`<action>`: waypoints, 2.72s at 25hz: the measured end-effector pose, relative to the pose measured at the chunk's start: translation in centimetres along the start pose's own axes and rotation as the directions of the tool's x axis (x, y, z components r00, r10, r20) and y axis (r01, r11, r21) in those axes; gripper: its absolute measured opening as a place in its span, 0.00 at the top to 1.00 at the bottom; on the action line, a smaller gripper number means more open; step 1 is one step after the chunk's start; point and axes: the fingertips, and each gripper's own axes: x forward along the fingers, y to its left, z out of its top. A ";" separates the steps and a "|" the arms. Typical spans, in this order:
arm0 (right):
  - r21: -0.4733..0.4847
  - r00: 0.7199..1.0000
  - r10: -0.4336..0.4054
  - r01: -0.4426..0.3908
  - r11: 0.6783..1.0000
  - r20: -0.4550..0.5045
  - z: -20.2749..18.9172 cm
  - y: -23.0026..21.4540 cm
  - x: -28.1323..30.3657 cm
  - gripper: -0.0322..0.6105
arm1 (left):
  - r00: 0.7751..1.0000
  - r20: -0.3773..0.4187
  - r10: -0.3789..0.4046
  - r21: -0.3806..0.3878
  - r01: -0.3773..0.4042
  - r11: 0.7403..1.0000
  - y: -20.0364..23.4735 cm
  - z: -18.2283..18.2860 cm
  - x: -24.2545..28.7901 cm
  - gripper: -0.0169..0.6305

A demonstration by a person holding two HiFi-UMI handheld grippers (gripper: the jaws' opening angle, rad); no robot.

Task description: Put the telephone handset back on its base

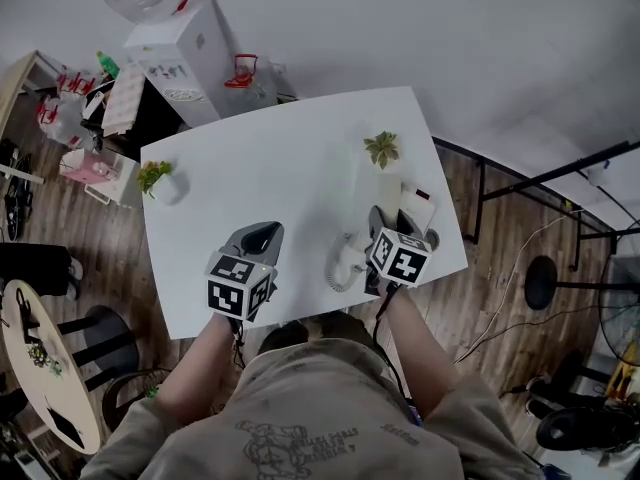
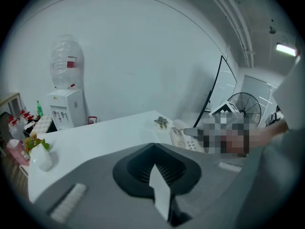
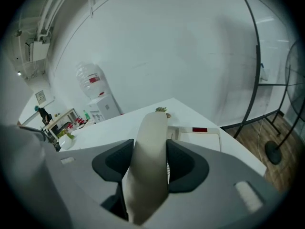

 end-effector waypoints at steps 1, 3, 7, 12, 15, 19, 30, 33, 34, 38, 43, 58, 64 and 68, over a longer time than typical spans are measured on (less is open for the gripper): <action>0.013 1.000 -0.013 0.013 1.000 0.001 -0.1 -0.6 0.2 0.57 | 1.000 -0.004 -0.001 0.001 0.001 1.000 0.1 0.0 0.2 0.97; 0.039 0.999 -0.040 0.039 0.998 0.002 -0.4 -1.6 0.8 0.57 | 1.000 -0.013 -0.005 0.002 0.005 1.000 0.2 0.0 0.5 0.97; 0.089 0.997 -0.070 0.071 0.993 -0.019 -1.6 -2.7 1.8 0.57 | 1.000 -0.027 -0.013 0.006 0.013 1.000 0.5 0.0 0.9 0.97; 0.127 0.994 -0.099 0.105 0.986 -0.052 -2.9 -3.0 2.8 0.57 | 0.999 -0.051 -0.016 0.018 0.017 1.000 0.4 -0.5 1.1 0.97; 0.133 0.992 -0.103 0.112 0.985 -0.071 -3.3 -2.9 3.5 0.57 | 0.998 -0.063 -0.020 0.020 0.022 1.000 0.3 -0.8 1.2 0.97; 0.137 0.991 -0.111 0.120 0.983 -0.070 -3.2 -3.1 3.9 0.56 | 0.997 -0.074 -0.020 0.016 0.021 1.000 0.2 -1.5 1.0 0.97; 0.166 0.978 -0.165 0.184 0.969 -0.126 -3.9 -2.3 4.8 0.53 | 0.995 -0.096 -0.018 -0.001 0.018 1.000 -0.5 -3.3 0.7 0.97; 0.155 0.981 -0.155 0.173 0.973 -0.121 -3.7 -2.4 4.4 0.50 | 0.996 -0.091 -0.014 -0.004 0.014 1.000 -0.6 -3.3 0.6 0.97; 0.152 0.982 -0.150 0.167 0.974 -0.118 -3.5 -2.5 4.2 0.50 | 0.996 -0.087 -0.011 -0.004 0.011 1.000 -0.5 -3.3 0.5 0.97; 0.112 0.989 -0.106 0.116 0.987 -0.099 -2.4 -2.6 2.7 0.50 | 0.998 -0.061 0.006 -0.005 -0.006 1.000 -0.3 -2.5 0.1 0.97; 0.009 0.999 -0.010 0.010 1.000 -0.047 0.6 -1.7 0.2 0.54 | 0.999 -0.002 0.032 0.008 -0.032 0.999 -0.2 -0.1 -0.5 0.97; -0.311 0.879 0.397 -0.312 0.898 0.265 15.3 8.3 -14.3 0.85 | 0.935 0.336 0.116 0.195 -0.190 0.962 -1.6 13.4 -8.2 0.97; -0.408 0.783 0.499 -0.345 0.845 0.371 19.3 11.7 -20.7 0.88 | 0.897 0.438 0.064 0.263 -0.196 0.945 -4.2 17.5 -11.8 0.97; -0.439 0.722 0.542 -0.357 0.824 0.430 20.6 13.0 -24.3 0.91 | 0.876 0.479 0.050 0.270 -0.201 0.942 -5.2 18.6 -13.7 0.97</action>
